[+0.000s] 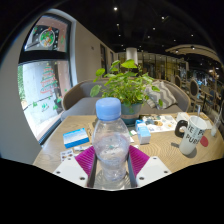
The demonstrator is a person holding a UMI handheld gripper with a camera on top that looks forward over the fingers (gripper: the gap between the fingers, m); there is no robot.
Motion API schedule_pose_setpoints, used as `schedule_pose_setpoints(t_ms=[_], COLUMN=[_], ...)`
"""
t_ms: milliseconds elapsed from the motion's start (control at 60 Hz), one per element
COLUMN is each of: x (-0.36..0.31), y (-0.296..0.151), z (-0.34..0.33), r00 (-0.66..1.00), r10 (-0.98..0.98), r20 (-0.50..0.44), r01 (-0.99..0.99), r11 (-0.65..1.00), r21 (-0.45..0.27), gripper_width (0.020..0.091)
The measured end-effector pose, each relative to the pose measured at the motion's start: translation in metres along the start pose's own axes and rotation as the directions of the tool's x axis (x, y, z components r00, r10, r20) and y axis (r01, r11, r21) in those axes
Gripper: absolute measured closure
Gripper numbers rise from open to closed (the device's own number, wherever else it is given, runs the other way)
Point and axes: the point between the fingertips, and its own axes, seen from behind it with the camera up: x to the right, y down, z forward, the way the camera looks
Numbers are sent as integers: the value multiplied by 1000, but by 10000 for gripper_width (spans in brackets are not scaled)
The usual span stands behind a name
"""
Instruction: Pour water
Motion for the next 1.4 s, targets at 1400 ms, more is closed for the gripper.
schedule_pose_setpoints(t_ms=[1400], x=[187], y=[-135], z=[3], r00=[-443], r10=[812], r20=[381], r01=[-885], r11=[-327], r21=[-332], gripper_width=[771])
